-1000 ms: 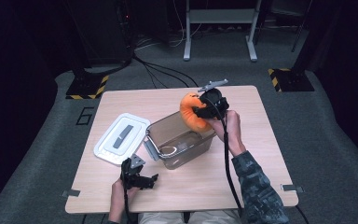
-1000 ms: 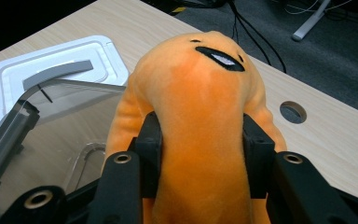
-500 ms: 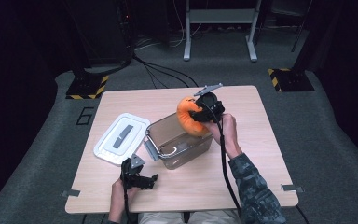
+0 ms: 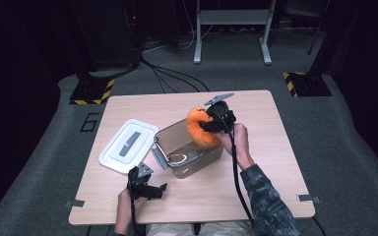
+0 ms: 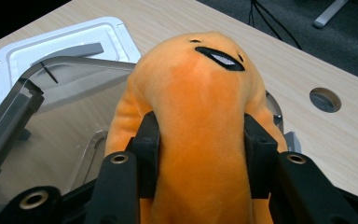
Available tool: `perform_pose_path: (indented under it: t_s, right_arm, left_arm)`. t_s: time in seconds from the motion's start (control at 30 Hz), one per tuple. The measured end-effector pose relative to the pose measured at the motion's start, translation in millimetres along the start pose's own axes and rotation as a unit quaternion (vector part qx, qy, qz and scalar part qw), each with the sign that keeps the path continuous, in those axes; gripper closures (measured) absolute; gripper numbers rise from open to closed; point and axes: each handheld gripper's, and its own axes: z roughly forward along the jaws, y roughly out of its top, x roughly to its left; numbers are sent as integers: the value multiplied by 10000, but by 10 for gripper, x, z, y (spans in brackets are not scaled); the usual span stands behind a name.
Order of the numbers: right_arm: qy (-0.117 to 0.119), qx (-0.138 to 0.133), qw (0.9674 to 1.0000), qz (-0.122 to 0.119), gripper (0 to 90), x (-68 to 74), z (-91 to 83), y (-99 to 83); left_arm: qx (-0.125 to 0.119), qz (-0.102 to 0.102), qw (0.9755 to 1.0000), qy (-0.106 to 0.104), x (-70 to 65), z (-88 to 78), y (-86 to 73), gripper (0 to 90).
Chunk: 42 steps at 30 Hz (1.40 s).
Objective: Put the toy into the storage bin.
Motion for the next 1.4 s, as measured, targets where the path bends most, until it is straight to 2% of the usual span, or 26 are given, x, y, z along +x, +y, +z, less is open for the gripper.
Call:
perform_pose_path:
  t_s: [0.37,0.93,1.1,1.4]
  right_arm:
    - [150,31,9997,194,560,-27,101,-98]
    - [289,226,9988,310,511,-63,252,-202]
    - [326,322,9984,316,474,-75,304,-225]
    - [278,515,9971,483,328,-72,400,-246]
  left_arm:
    - [7,21,10000,6,3,-3,1,6]
    - [-15,-29,10000,-4,-3,-1,-1,6]
    - [-16,-29,10000,-4,-3,-1,-1,7]
    - [-38,-35,10000,4,-5,1,-3,7]
